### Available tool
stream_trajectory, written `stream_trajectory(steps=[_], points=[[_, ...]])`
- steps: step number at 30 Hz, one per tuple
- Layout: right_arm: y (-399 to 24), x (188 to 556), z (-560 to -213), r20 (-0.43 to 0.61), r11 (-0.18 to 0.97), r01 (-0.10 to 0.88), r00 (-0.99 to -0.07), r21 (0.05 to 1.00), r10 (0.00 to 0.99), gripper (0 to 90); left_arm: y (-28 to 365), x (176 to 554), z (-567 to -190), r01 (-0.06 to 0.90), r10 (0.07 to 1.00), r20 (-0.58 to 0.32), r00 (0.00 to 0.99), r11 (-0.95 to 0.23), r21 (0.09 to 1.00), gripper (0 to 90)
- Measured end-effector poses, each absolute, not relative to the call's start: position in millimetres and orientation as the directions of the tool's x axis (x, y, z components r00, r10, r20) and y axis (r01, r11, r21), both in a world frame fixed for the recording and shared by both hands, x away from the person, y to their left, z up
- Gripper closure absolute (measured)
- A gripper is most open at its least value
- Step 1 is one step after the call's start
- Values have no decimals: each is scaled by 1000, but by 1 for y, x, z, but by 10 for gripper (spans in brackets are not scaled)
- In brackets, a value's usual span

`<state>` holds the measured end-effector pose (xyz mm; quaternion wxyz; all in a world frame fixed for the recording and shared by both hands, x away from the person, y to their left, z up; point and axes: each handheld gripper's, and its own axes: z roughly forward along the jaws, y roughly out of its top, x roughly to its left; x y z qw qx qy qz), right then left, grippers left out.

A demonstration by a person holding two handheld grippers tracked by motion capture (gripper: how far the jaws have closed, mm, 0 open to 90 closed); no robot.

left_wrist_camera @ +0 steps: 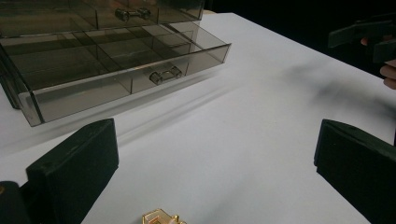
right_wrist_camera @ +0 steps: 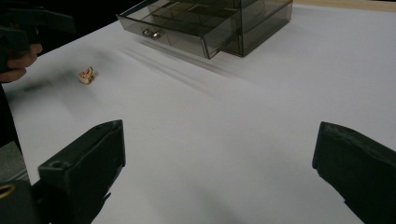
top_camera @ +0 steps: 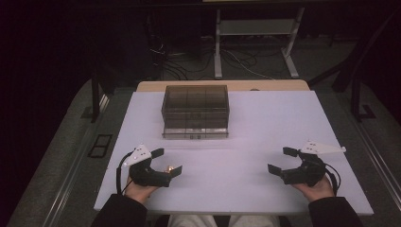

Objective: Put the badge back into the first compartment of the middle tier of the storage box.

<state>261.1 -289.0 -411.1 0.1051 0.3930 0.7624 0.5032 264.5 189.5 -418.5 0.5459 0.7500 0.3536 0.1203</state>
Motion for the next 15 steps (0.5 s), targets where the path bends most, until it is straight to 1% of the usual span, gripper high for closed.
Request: stream_trajectory(steps=[15], points=[[-293, 261, -414, 240, 192, 503, -670, 843, 702, 21, 190, 264, -419, 407, 658, -217, 721, -148, 901, 0]])
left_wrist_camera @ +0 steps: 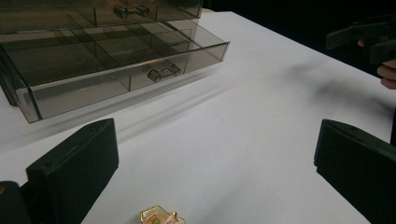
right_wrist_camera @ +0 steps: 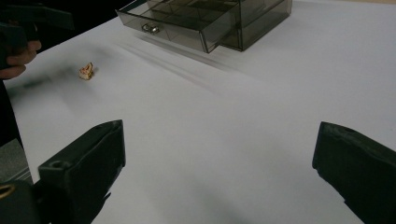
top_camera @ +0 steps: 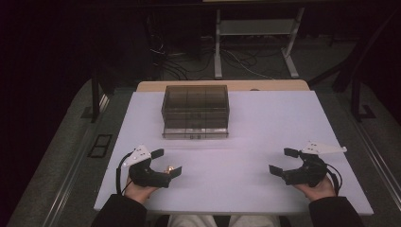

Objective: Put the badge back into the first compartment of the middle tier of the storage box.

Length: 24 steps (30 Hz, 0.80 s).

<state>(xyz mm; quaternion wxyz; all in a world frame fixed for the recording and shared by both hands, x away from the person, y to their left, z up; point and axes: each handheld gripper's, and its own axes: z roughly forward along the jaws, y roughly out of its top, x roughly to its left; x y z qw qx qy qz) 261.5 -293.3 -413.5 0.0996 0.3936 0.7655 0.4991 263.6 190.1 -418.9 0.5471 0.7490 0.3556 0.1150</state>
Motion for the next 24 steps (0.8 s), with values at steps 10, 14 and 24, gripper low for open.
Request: stream_trajectory(steps=[10, 14, 24], points=[[-293, 261, -414, 236, 203, 508, -671, 837, 703, 21, 190, 264, -417, 413, 647, -234, 726, -138, 900, 0], [-293, 261, -414, 233, 207, 509, -670, 836, 705, 21, 191, 263, -415, 424, 649, -238, 723, -143, 894, 0], [-292, 261, -415, 218, 226, 508, -672, 831, 708, 21, 193, 267, -412, 442, 651, -239, 720, -165, 882, 0]])
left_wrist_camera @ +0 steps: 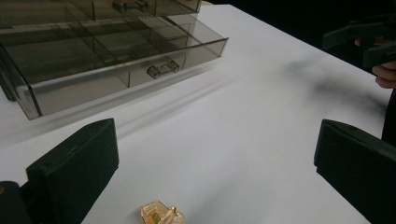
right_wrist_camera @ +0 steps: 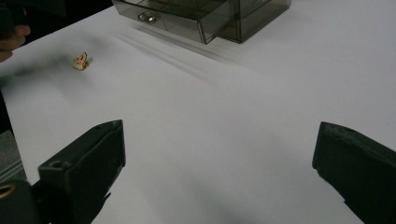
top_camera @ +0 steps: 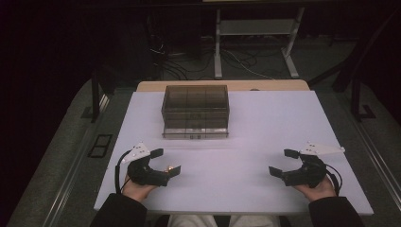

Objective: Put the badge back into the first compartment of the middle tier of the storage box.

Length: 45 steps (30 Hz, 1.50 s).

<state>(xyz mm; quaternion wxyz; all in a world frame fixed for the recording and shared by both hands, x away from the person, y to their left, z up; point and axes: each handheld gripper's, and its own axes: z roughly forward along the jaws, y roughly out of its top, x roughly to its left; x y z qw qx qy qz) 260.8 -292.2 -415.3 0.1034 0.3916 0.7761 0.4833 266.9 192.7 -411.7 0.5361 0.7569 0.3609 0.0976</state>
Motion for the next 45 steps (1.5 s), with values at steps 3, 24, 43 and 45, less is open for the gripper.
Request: stream_trajectory(steps=[3, 24, 43, 45], points=[[-292, 261, -416, 214, 232, 506, -674, 830, 707, 21, 194, 270, -409, 450, 650, -235, 722, -184, 874, 0], [-292, 260, -417, 208, 249, 513, -677, 821, 706, 21, 198, 292, -401, 520, 618, -231, 751, -339, 784, 0], [-291, 260, -418, 205, 259, 515, -679, 817, 705, 21, 191, 307, -404, 533, 559, -192, 807, -548, 645, 0], [-291, 260, -418, 205, 259, 516, -679, 817, 705, 21, 189, 308, -406, 530, 551, -188, 813, -564, 633, 0]])
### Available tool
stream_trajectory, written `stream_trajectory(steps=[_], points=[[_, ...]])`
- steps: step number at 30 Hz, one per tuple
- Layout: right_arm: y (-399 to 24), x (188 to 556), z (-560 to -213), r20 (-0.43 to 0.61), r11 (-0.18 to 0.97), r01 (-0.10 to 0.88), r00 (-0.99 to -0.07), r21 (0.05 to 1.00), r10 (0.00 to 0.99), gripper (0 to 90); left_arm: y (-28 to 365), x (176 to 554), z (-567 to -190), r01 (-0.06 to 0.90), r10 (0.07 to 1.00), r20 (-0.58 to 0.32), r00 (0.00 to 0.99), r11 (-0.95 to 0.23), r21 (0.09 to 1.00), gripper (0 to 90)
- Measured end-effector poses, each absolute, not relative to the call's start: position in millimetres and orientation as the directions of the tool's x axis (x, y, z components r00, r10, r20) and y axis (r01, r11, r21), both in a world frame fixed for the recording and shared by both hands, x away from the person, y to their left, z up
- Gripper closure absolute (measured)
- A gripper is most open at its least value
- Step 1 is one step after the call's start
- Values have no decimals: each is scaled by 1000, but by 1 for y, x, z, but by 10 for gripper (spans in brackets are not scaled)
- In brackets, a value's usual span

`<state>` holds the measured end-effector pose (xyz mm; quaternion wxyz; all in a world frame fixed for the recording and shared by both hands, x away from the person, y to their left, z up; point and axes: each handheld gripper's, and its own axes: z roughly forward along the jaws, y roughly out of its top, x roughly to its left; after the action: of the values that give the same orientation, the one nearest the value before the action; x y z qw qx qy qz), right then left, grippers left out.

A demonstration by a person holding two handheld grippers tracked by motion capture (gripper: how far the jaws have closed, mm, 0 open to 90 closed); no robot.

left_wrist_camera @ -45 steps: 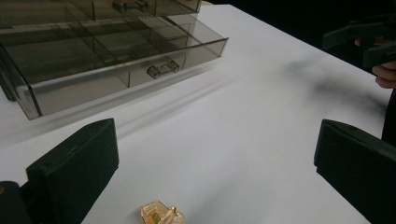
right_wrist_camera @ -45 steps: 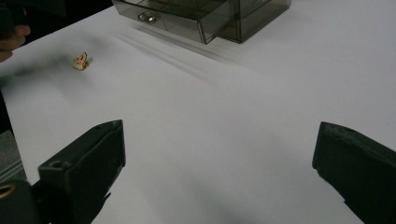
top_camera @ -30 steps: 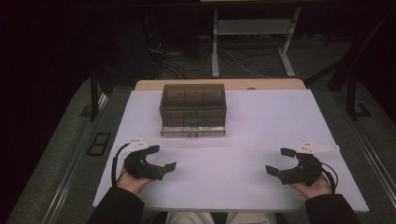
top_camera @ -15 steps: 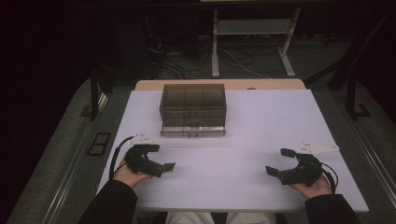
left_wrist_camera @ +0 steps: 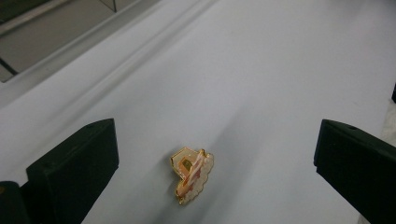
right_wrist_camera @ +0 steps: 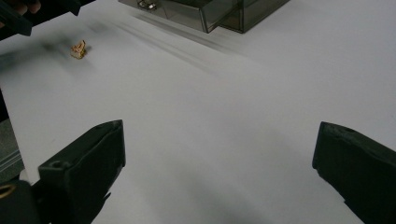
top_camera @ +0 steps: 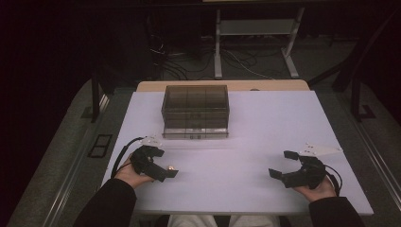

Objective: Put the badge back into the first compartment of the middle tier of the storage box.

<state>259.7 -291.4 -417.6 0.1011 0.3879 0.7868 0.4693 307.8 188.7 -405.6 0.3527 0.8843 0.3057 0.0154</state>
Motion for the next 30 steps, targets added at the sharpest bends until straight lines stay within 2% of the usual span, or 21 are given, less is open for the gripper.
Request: stream_trajectory(steps=[8, 16, 27, 28, 29, 30], points=[[-291, 260, -418, 205, 262, 515, -681, 816, 703, 21, 184, 308, -413, 512, 524, -171, 834, -621, 593, 2], [-290, 259, -418, 206, 265, 508, -693, 819, 691, 21, 185, 313, -421, 522, 508, -196, 839, -651, 551, 66], [-290, 259, -418, 202, 274, 505, -699, 818, 685, 21, 189, 320, -431, 527, 509, -198, 838, -659, 537, 223], [-290, 259, -418, 202, 274, 505, -700, 818, 685, 21, 189, 320, -431, 520, 508, -189, 840, -658, 545, 251], [-290, 259, -418, 203, 275, 506, -700, 818, 685, 20, 190, 321, -431, 523, 510, -192, 838, -654, 547, 317], [-290, 259, -418, 203, 275, 506, -700, 818, 685, 20, 191, 321, -431, 526, 511, -197, 837, -648, 551, 317]])
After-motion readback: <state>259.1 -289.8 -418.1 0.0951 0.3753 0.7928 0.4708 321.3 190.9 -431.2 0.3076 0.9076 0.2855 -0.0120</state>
